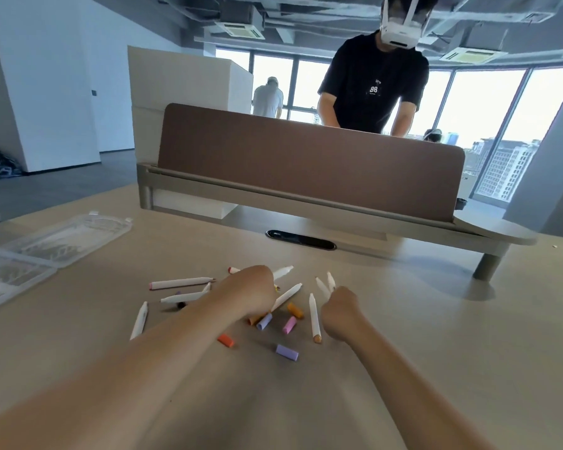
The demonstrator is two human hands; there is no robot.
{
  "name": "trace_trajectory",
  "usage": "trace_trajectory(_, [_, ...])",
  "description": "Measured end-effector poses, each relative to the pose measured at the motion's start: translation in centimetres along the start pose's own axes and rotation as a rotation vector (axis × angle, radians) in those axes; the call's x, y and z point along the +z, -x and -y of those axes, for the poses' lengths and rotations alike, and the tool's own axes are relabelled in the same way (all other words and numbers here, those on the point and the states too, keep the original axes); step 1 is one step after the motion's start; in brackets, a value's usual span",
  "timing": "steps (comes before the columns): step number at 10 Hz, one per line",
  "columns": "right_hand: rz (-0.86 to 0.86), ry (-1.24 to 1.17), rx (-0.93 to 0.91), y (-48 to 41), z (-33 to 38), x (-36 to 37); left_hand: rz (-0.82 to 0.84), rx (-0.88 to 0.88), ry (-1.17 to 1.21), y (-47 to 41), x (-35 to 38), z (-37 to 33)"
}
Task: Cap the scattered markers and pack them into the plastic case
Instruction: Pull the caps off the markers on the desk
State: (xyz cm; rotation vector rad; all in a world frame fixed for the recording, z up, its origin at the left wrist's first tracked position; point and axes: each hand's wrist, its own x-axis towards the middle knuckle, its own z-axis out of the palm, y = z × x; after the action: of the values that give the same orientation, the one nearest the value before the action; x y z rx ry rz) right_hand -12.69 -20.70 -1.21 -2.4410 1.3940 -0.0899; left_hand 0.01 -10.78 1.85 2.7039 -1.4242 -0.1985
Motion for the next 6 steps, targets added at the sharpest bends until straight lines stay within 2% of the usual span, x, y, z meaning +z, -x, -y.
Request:
trace_trajectory(1, [-0.049,-0.197,0.091,-1.1,-0.1,0.5,-0.071,-0.073,0.100,-2.4,1.7,-0.5])
trace_trajectory(2, [-0.021,-0.318,0.152,-1.8,-0.1,1.0,-0.084,-0.082,0.131,-3.3,1.7,-1.4])
trace_trajectory(3, [-0.012,-0.330,0.181,-2.1,0.0,1.4,0.035,-0.081,0.045,-4.4,2.1,-2.4])
trace_trajectory(4, [-0.039,-0.262,0.188,-2.8,-0.4,1.4,0.087,-0.068,0.014,-4.9,2.8,-2.7])
trace_trajectory(5, [-0.046,-0.233,0.190,-2.9,-1.1,1.1,-0.067,-0.025,0.108,-4.2,3.0,-2.4])
trace_trajectory(6, [-0.064,-0.189,0.175,-2.6,-1.3,1.1,-0.040,-0.052,0.107,-4.5,3.2,-2.4])
